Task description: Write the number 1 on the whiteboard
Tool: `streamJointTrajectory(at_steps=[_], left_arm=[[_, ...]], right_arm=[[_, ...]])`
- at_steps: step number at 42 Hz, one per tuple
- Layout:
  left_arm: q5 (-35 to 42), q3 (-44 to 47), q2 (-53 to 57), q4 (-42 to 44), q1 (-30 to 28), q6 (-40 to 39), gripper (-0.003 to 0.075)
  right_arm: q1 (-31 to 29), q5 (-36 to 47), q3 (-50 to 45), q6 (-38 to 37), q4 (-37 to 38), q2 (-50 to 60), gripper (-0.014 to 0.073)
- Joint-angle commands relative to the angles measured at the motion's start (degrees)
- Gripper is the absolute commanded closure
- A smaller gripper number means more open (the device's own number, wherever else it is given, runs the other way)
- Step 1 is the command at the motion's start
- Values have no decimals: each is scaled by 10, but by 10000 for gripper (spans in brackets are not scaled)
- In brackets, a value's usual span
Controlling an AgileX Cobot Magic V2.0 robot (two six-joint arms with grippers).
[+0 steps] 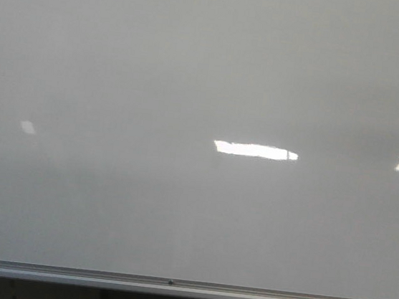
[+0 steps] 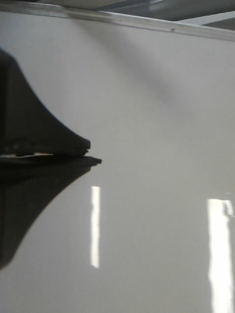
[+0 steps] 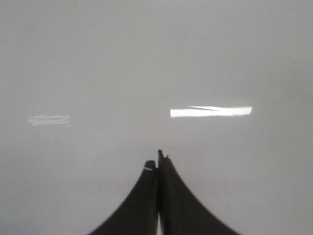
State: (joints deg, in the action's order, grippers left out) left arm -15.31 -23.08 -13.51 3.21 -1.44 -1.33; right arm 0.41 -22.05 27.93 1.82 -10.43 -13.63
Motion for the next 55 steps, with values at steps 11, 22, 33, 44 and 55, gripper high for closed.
streamJointTrajectory(at_steps=[11, 22, 33, 44, 55], left_arm=[[-6, -45, -74, 3, 0, -2, 717], [-3, -36, -74, 3, 0, -2, 164], [-5, -30, -98, 3, 0, -2, 69], [25, -85, -291, 13, 0, -1, 69], [40, -164, -501, 36, 0, -1, 69]], right_arm=[[0, 16, 45, 1, -13, -87, 628], [0, 16, 45, 1, -13, -87, 216], [0, 16, 45, 1, -13, -87, 106], [1, 16, 45, 1, -13, -87, 106], [2, 16, 45, 1, -13, -87, 106]])
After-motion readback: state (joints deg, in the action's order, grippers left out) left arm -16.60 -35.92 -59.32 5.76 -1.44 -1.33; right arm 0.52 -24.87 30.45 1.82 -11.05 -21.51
